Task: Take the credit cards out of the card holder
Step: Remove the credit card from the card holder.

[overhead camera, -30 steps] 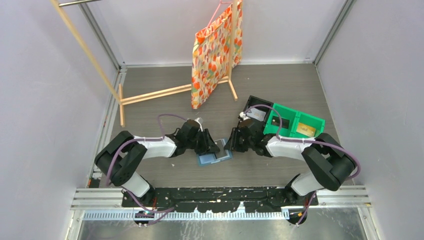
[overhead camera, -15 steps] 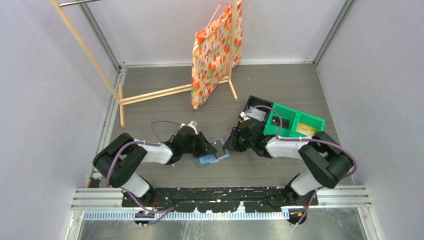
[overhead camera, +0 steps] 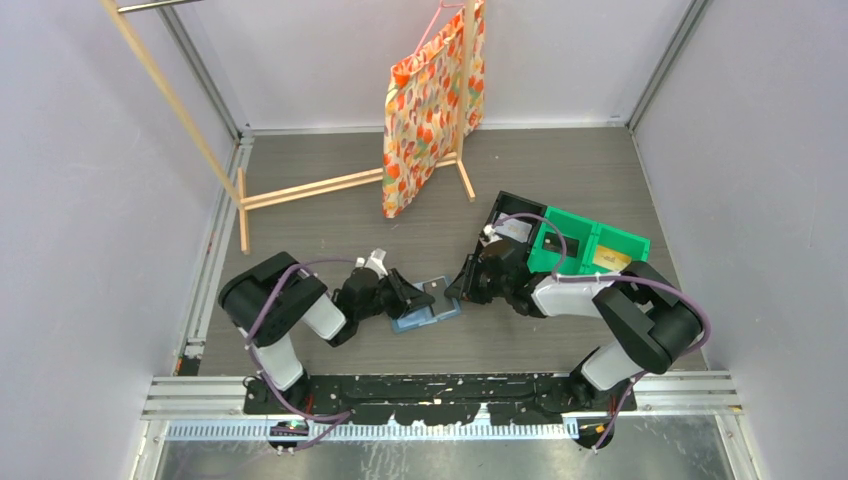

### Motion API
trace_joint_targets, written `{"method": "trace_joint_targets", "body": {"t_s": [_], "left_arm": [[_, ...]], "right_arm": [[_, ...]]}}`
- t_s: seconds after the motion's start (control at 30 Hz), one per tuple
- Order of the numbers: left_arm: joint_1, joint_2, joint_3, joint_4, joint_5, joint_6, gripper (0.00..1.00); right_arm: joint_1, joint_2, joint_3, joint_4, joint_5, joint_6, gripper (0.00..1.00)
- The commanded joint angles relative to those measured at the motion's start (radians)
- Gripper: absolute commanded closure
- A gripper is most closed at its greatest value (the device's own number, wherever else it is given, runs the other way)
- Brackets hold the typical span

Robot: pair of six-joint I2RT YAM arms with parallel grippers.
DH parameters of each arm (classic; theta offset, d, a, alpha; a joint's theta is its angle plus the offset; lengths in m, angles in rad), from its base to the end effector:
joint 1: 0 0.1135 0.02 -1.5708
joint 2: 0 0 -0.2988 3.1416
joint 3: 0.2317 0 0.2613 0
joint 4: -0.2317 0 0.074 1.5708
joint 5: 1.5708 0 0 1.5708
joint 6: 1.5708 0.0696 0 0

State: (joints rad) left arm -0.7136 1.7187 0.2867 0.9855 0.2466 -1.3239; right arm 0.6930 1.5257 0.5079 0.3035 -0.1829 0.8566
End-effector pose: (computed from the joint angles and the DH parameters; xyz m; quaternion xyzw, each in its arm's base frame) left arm 0.2053 -0.2002 0.1044 -0.1897 0.8206 -0.5050 0.1888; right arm 0.2218 0.2006 0.1338 0.0362 0.9060 0.3487 0.2374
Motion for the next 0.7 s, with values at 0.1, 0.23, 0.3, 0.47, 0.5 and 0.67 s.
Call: {"method": "trace_joint_targets", "body": {"t_s": [0.1, 0.23, 0.3, 0.47, 0.5, 0.67], "left_arm": [[-0.014, 0.108, -0.024, 0.295, -0.029, -0.049, 0.99], [-0.014, 0.127, -0.034, 0.314, -0.035, -0.052, 0.99], [-0.014, 0.131, -0.045, 0.325, -0.040, -0.053, 0.99], [-0.014, 0.130, -0.070, 0.337, -0.031, -0.045, 0.99], [-0.014, 0.132, -0.070, 0.337, -0.021, -0.045, 1.00], [-0.014, 0.142, -0.073, 0.372, 0.024, -0.040, 0.99]], "right_arm": [[0.027, 0.082, -0.048, -0.014, -0.027, 0.022, 0.71], [0.025, 0.076, -0.055, -0.012, -0.027, 0.026, 0.71], [0.026, 0.054, -0.056, -0.022, -0.026, 0.026, 0.71], [0.026, -0.073, -0.043, -0.108, -0.004, 0.014, 0.65], [0.026, -0.097, -0.038, -0.123, -0.004, 0.011, 0.63], [0.026, -0.147, -0.022, -0.135, -0.038, 0.016, 0.50]]}}
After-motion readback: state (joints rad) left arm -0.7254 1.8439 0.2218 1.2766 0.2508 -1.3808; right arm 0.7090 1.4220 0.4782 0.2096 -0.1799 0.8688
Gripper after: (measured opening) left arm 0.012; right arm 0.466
